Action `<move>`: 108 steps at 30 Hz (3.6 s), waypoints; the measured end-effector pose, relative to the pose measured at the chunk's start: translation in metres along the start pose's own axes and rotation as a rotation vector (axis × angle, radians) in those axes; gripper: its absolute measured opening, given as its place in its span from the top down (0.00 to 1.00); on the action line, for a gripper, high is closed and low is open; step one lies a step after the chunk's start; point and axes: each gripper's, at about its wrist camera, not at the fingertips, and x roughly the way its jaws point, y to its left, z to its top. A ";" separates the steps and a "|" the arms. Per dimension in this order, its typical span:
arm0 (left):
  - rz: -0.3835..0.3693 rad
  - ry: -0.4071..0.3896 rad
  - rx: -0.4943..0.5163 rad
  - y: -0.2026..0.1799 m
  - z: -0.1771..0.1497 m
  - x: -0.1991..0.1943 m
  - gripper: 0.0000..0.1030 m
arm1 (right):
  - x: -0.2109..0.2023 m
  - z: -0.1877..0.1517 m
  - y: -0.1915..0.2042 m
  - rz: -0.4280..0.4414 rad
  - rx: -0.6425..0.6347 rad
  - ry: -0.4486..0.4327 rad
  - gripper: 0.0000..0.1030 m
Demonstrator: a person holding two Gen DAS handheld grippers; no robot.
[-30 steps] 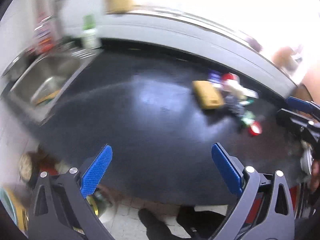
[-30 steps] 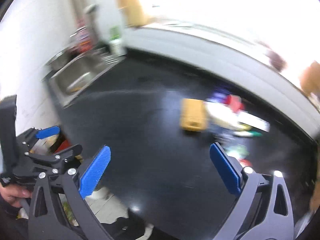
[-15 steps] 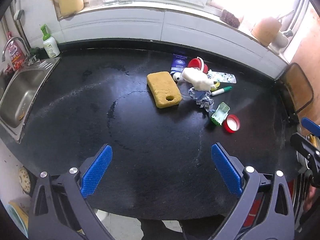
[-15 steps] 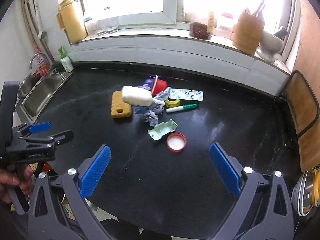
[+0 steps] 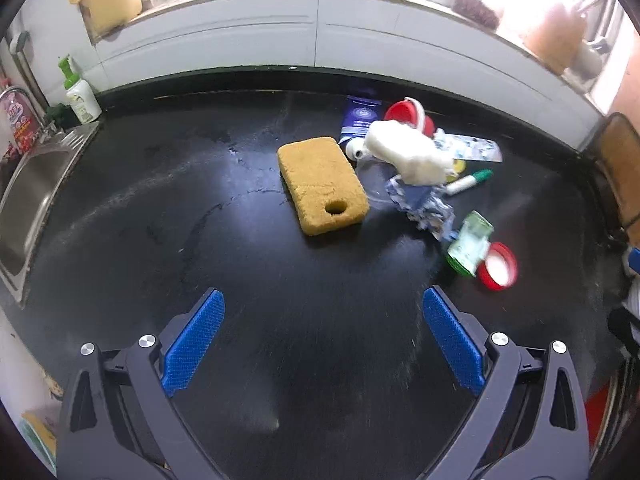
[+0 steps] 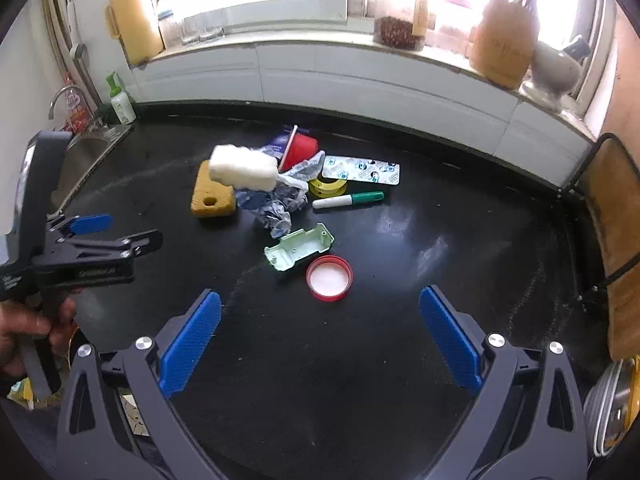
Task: Collect trash
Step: 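Swing both tools back over the countertop, then grasp the yellow sponge with the left tool while the right tool grasps the red-rimmed lid, then carry sponge and lid to the black bin and release both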
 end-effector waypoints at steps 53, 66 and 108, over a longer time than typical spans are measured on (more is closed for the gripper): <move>0.065 -0.068 -0.007 0.025 0.030 0.059 0.64 | 0.127 0.001 -0.024 0.029 -0.094 0.068 0.52; 0.070 -0.104 -0.031 0.028 -0.024 -0.006 0.64 | 0.072 -0.005 -0.006 0.023 -0.108 0.006 0.52; 0.308 0.007 -0.859 0.378 -0.414 -0.102 0.63 | 0.079 -0.119 0.630 0.767 -0.925 0.314 0.52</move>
